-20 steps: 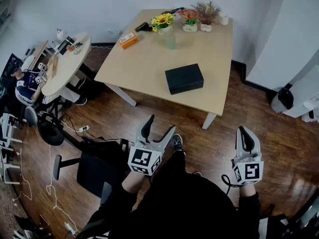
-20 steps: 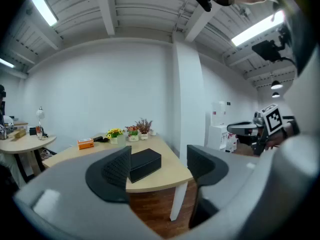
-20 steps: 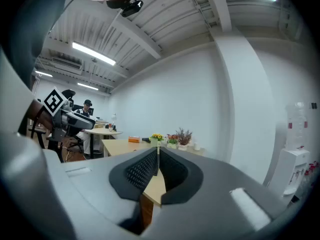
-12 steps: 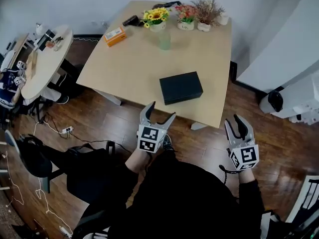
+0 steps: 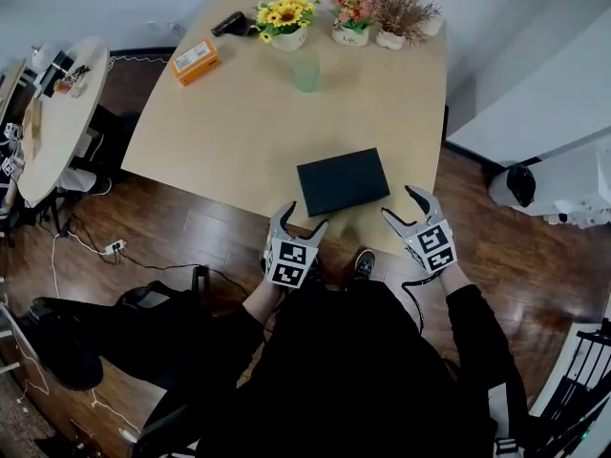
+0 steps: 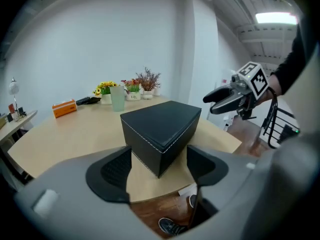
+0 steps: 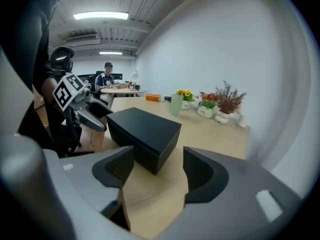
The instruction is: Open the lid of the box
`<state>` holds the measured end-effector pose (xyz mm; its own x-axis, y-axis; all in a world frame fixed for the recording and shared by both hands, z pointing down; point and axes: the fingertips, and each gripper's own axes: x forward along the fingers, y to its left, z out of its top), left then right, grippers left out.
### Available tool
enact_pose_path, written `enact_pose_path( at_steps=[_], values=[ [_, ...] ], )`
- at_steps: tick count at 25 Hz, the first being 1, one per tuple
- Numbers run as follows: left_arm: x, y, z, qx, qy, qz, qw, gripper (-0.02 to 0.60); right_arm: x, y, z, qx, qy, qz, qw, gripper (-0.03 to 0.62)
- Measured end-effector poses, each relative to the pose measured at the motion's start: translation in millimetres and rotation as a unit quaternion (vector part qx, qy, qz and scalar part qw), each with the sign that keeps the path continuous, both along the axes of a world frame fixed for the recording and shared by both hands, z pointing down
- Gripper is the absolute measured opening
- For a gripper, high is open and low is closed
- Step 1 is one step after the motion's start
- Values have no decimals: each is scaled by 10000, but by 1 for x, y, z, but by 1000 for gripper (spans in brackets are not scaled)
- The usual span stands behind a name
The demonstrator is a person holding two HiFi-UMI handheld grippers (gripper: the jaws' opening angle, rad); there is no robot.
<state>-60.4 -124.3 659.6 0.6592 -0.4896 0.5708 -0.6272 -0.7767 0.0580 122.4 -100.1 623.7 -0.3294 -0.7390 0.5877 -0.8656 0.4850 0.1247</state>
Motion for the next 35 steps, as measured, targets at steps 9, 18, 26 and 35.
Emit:
enact_pose_path(
  at_steps=[9,18,26,35],
  values=[
    [20,-10,4,-35,-380,-63,9993,259,-18,-30,25,-139,93,-1410,9899,287],
    [16,-13,6,-35,-549,-150,9984,247,-22,-38,13,-856,-1890,-1054,9725,267],
    [12,-12,3,63,-824,-9,9966,247,-22,-39,9,-1117,-2173,-1077,9637,275],
    [18,-4,-34,2347,-2653,1607,9212,105,-24,-38,8,-1225,-2279,-1033,9604,265]
  ],
)
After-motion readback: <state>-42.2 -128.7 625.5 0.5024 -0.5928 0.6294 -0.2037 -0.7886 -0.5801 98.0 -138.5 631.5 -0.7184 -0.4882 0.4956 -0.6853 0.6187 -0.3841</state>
